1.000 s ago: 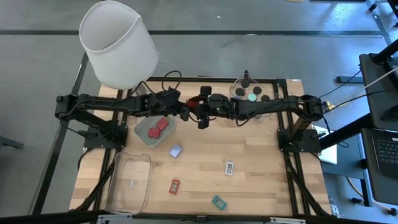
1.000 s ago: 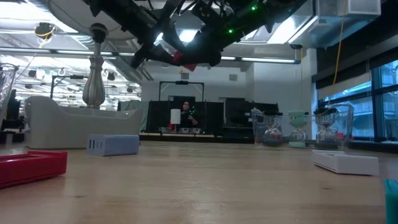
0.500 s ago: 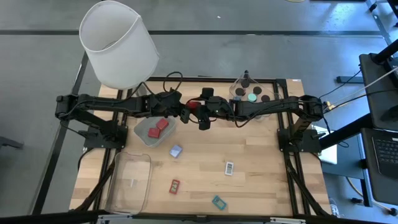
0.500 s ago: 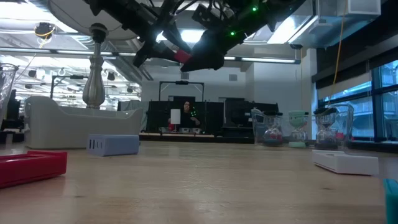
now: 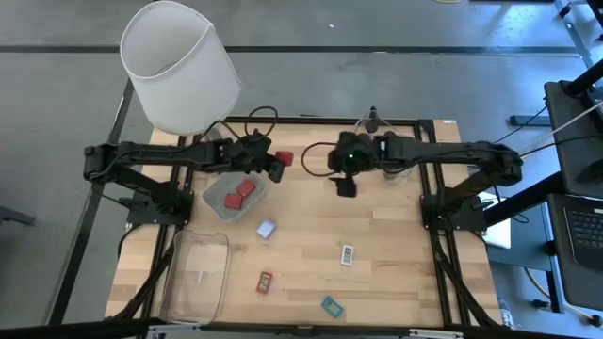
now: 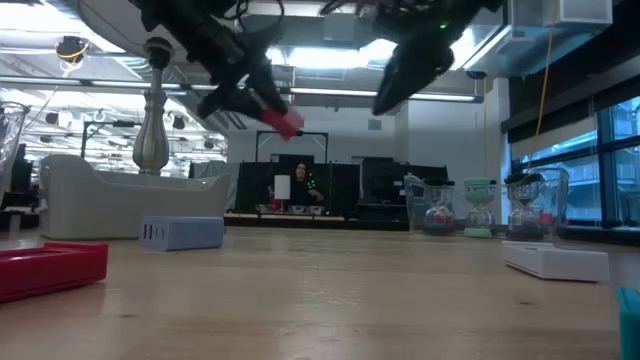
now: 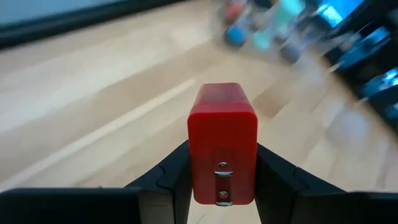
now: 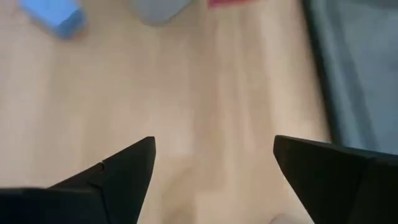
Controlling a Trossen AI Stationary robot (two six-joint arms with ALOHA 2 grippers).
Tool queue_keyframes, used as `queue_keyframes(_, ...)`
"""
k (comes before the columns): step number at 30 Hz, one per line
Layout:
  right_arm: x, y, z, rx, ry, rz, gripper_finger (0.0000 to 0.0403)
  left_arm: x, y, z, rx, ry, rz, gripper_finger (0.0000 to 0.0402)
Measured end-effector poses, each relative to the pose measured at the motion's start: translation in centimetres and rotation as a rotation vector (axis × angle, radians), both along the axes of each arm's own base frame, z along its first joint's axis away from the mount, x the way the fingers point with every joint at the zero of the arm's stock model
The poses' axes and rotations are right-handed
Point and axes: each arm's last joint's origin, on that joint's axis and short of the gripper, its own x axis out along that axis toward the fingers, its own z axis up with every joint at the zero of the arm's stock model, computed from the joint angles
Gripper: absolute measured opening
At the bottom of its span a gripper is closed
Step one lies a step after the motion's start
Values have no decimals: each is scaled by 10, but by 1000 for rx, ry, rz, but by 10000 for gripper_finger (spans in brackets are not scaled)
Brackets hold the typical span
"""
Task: Pick & Place Office items
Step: Put the red charger adapter into the gray bin
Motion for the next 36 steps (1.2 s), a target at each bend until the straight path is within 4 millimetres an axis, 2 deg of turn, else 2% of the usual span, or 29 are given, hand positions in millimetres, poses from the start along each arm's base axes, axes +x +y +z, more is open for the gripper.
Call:
queue_keyframes(6,-11,3,6,82,13,-18,327,-26,-5,2,-143,114,-52,126)
queue_keyframes(11,-11,5,7,67,9,6,323,-56,-23,8,-200,241,-79,127)
queue_keyframes(15,-11,5,7,64,5,6,322,-72,-37,6,-268,359,-63,127)
queue_keyframes(25,-10,5,8,76,-11,-12,322,-75,-57,-29,-359,520,-59,127)
queue_keyframes(36,-10,5,8,110,-19,-57,322,-75,-56,-31,-311,534,-64,128)
